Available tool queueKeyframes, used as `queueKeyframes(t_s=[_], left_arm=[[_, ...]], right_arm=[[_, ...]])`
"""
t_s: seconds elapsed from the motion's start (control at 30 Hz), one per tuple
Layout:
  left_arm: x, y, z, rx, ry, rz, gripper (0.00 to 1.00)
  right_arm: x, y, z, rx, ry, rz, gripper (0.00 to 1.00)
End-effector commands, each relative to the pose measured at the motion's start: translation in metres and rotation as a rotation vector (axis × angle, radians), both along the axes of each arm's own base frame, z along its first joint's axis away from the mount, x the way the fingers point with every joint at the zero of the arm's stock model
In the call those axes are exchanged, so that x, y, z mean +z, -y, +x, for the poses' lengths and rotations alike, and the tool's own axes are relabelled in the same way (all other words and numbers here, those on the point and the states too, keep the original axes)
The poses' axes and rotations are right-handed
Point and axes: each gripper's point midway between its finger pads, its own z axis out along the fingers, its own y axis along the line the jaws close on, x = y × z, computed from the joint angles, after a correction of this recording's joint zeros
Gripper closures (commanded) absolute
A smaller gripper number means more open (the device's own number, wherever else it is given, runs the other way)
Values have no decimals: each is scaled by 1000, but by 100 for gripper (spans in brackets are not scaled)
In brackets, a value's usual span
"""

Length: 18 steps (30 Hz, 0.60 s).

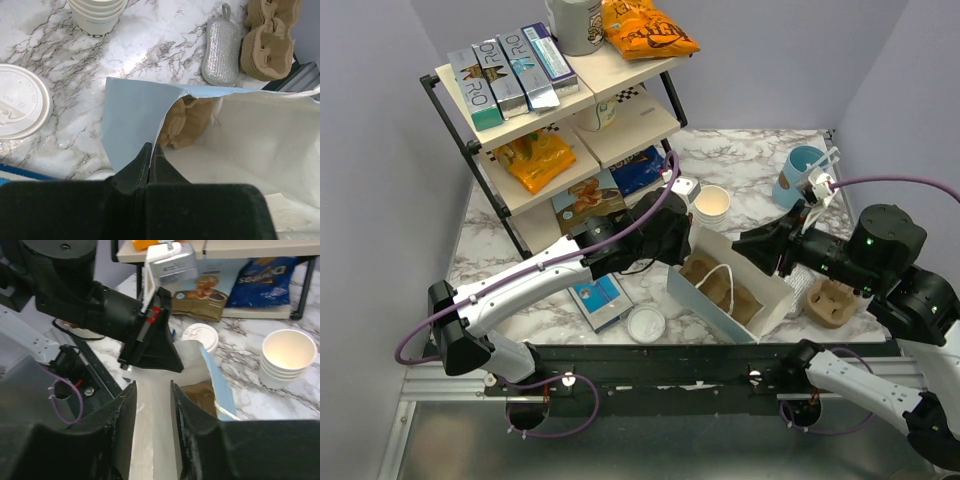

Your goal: Pack the takeout coffee

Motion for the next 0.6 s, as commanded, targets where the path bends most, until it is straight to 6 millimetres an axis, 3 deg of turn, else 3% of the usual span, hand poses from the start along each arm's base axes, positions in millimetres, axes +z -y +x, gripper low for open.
queueKeyframes(t_s=[0.0, 0.1, 0.3, 0.4, 0.57], left_arm=[[16, 2, 2, 41, -3, -48, 100], [17, 0, 4, 57, 1, -51, 100], [18, 1, 1, 45, -6, -67, 100], [20, 1, 0, 43, -7, -75, 100], [22, 5, -5, 16, -19, -97, 100]], right_arm=[[-9, -24, -8, 107, -104, 37, 64], [-37, -30, 5, 57, -181, -25, 75], [-88, -24, 29, -105, -244, -157, 76], [-100, -21, 34, -121, -210, -213, 78], [-142, -23, 41, -85, -58, -358, 87]])
